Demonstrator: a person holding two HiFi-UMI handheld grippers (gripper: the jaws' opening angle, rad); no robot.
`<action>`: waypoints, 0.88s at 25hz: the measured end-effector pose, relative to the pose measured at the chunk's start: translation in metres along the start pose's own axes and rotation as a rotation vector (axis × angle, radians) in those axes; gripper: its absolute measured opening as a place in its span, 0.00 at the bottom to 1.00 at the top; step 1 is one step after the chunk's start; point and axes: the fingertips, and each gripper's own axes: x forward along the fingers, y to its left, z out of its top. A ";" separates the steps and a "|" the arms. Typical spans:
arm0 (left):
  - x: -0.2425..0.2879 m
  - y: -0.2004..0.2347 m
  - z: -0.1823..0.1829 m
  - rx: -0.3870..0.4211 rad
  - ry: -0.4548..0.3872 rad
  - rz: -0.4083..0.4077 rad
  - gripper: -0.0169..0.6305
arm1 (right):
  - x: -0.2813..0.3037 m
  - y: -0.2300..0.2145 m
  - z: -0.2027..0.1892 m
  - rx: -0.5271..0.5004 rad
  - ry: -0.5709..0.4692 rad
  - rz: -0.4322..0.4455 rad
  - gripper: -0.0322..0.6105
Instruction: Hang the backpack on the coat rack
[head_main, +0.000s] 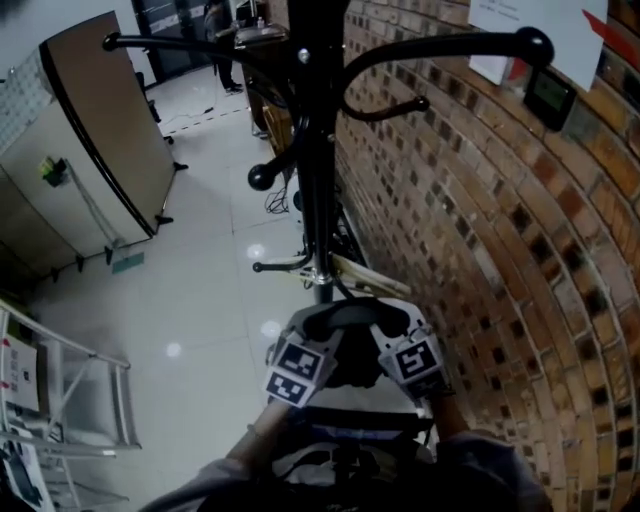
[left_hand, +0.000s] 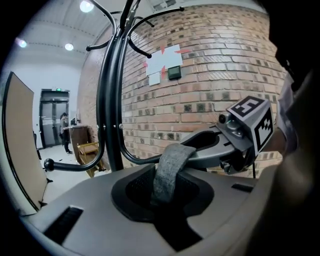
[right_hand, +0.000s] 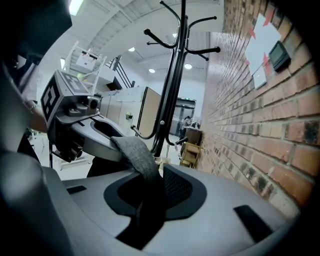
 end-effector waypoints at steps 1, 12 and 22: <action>0.001 0.002 0.001 0.000 0.001 0.016 0.13 | 0.002 -0.001 0.001 -0.004 -0.005 0.016 0.20; 0.013 0.019 0.004 0.005 0.018 0.105 0.13 | 0.021 -0.011 -0.003 -0.044 -0.019 0.138 0.20; 0.028 0.033 -0.015 -0.061 0.061 0.126 0.13 | 0.049 -0.017 -0.010 -0.082 0.016 0.170 0.20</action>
